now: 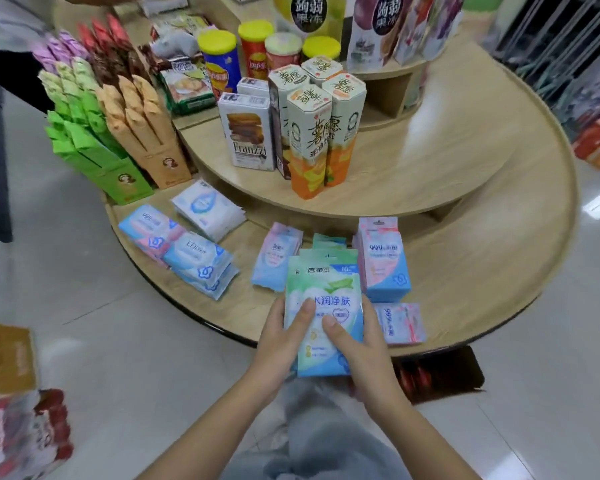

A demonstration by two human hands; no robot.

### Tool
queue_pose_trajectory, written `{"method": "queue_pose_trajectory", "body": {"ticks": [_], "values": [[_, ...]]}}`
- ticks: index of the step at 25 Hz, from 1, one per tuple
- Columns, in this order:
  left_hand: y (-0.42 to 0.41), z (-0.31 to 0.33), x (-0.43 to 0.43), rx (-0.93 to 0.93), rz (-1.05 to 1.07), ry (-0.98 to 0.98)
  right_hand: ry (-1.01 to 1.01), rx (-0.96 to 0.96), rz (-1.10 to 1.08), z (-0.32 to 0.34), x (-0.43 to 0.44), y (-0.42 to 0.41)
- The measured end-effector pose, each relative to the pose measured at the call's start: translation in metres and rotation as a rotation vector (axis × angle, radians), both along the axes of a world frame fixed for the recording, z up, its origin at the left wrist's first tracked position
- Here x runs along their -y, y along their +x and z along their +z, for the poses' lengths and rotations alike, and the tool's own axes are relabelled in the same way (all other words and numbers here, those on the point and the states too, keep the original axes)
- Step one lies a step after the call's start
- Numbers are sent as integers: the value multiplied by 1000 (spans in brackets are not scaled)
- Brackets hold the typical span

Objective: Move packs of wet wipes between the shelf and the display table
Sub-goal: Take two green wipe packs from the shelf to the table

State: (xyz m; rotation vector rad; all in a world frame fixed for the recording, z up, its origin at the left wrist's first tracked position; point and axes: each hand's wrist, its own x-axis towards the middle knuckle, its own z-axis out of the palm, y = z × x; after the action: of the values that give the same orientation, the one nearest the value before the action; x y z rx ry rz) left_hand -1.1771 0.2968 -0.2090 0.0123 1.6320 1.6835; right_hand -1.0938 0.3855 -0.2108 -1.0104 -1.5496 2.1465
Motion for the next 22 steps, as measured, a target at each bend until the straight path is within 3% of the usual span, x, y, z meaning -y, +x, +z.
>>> {"method": "queue_pose_trajectory", "body": {"ticks": [2,5,9,13,19,22], "values": [[-25,-13,-26,34,-1,-16,-58,-6,34,-13,-22,-26],[-60,-33,-58,30,-30,-81,30,88,-10,-27,-48,-58],[-100,-67,-101,-151,-123,-242,97,253,-153,-64,-76,-95],[-116,-155,-122,-266,-237,-450,168,370,-183,-94,-92,-124],[-121,-139,-141,-348,-390,-661,274,531,-209,-132,-91,-136],[-124,-139,-142,-291,-425,-623,273,567,-217,-133,-93,-139]]}}
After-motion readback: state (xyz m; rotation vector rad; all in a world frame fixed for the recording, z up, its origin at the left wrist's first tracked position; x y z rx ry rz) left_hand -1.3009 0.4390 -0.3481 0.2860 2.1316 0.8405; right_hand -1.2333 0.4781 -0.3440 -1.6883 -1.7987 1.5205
